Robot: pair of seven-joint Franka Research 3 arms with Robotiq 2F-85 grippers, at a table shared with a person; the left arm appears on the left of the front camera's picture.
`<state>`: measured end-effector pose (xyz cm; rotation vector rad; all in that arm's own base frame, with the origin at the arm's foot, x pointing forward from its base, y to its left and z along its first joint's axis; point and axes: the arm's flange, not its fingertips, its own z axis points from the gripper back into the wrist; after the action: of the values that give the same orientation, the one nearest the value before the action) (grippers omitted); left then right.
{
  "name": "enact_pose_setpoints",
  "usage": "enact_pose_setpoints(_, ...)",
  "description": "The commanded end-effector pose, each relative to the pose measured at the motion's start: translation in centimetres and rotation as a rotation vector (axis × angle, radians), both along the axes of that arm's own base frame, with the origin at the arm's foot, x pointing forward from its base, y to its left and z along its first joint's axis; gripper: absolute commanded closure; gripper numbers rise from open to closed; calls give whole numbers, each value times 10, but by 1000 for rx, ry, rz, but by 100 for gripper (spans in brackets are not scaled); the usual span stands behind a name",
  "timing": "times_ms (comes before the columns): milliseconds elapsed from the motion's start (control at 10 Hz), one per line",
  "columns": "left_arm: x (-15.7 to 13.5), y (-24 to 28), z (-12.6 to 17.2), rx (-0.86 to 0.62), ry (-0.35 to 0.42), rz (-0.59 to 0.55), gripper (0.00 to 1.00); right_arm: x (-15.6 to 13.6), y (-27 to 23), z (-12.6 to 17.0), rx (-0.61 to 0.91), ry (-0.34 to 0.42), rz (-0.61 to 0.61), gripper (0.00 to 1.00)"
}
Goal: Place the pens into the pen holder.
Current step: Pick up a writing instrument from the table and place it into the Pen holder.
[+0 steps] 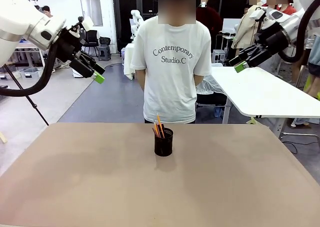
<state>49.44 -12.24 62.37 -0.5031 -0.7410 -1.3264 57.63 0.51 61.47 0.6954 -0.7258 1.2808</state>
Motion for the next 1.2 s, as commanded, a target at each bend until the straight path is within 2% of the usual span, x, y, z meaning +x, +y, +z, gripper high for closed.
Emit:
enact_pose_setpoints(0, -1, 1, 2, 7, 2, 10, 0, 0, 0, 2, -1, -2, 2, 0)
enact_pose_setpoints(1100, -1, 1, 2, 7, 2, 10, 0, 0, 0, 2, -1, -2, 2, 0)
